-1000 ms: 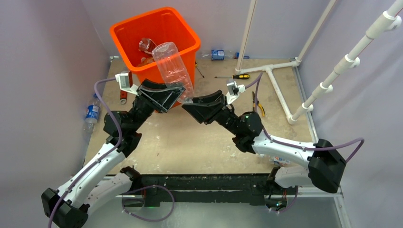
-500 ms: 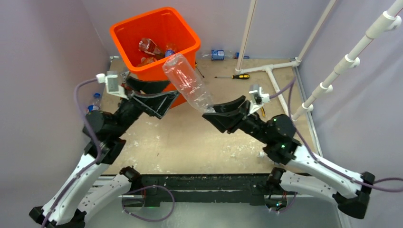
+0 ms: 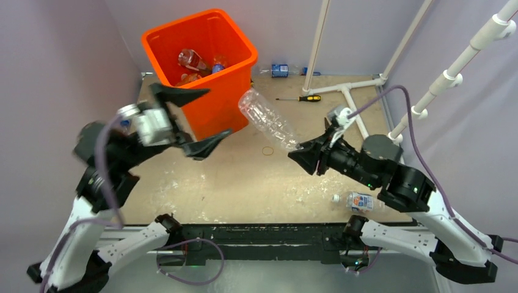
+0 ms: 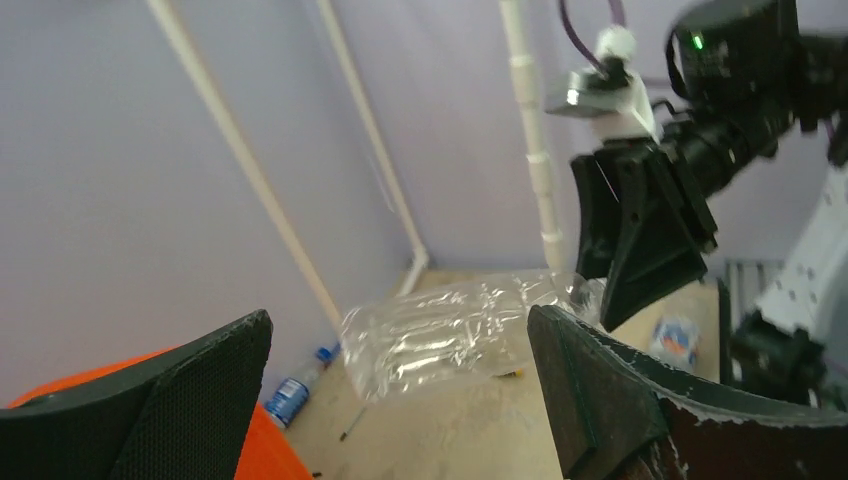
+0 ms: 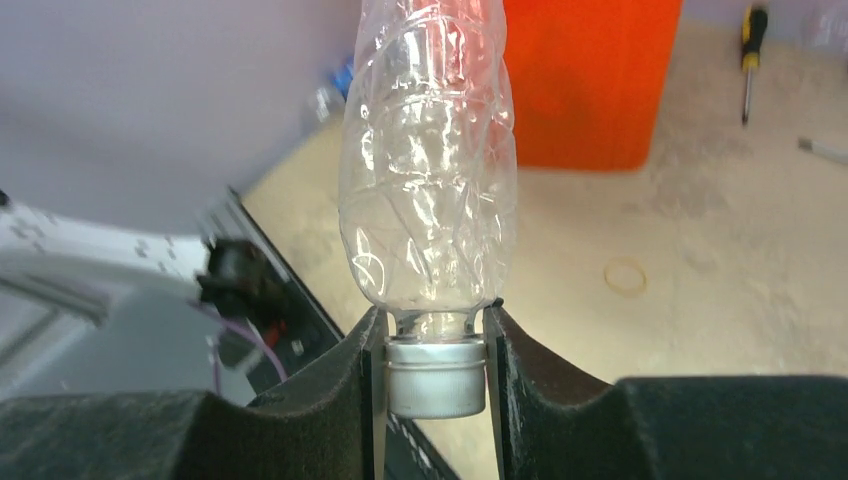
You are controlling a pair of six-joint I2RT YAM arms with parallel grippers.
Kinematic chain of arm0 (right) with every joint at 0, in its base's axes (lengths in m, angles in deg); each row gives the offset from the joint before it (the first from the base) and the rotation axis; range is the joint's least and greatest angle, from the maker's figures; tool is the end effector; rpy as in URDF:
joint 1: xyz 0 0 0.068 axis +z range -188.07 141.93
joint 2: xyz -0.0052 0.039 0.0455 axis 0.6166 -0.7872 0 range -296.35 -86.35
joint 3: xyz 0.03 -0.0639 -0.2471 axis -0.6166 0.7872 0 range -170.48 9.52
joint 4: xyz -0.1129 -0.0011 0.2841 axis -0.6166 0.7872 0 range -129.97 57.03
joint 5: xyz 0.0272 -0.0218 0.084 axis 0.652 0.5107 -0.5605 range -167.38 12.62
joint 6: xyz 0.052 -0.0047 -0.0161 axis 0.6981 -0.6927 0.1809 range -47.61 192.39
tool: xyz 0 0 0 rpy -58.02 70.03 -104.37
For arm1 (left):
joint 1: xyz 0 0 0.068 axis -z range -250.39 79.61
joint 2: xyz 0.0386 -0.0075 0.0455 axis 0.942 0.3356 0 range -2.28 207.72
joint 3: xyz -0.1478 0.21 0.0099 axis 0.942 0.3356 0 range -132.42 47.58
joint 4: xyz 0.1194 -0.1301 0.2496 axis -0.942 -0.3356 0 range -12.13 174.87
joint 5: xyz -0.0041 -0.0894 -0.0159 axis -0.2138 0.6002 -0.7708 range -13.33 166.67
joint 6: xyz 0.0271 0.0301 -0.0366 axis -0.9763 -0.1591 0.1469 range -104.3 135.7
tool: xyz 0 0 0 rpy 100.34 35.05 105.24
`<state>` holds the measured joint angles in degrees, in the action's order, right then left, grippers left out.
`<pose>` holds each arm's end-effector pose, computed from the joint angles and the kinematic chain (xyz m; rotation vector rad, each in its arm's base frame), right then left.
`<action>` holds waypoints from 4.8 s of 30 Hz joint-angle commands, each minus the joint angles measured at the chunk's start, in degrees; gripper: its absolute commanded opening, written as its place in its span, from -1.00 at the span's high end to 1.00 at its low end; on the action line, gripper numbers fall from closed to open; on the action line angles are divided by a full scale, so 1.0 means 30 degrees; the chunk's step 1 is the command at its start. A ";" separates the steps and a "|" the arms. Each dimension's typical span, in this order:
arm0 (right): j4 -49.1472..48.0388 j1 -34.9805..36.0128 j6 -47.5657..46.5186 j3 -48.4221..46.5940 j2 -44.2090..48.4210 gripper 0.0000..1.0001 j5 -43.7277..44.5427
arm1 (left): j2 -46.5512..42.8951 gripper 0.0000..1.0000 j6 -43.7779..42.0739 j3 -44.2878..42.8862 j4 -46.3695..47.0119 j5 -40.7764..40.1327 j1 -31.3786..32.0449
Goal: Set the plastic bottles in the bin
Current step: Pick up the plastic bottle from the corner of the board, then place the plastic bottle in the trash bin, then pick up the plastic bottle from the corner of the board.
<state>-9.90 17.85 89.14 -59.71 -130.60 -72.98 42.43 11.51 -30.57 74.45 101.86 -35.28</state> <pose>0.1099 0.1573 0.4541 -0.5249 1.6575 0.8883 0.1163 -0.1008 0.5405 0.7694 0.9739 -0.7270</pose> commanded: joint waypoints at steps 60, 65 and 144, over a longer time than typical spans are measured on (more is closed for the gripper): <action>-0.0236 0.0080 0.0011 -0.1838 0.4209 -0.98 -0.1655 | 0.6457 0.42 -1.3676 0.1825 0.0123 -1.2533 1.1820; -0.3726 0.0080 0.0469 0.1160 0.6782 -0.98 -0.0849 | 0.6818 0.38 -0.8422 -0.0805 0.1463 -1.2469 0.9216; -0.4516 -0.0914 0.9652 1.0438 -0.0553 -0.98 1.1887 | -0.2981 -0.98 1.4461 0.8335 -0.6361 -1.2477 -0.6798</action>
<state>-27.69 17.11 112.88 -25.79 -130.54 -40.82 36.20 50.51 -8.15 60.33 60.05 -55.63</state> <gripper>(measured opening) 0.987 0.993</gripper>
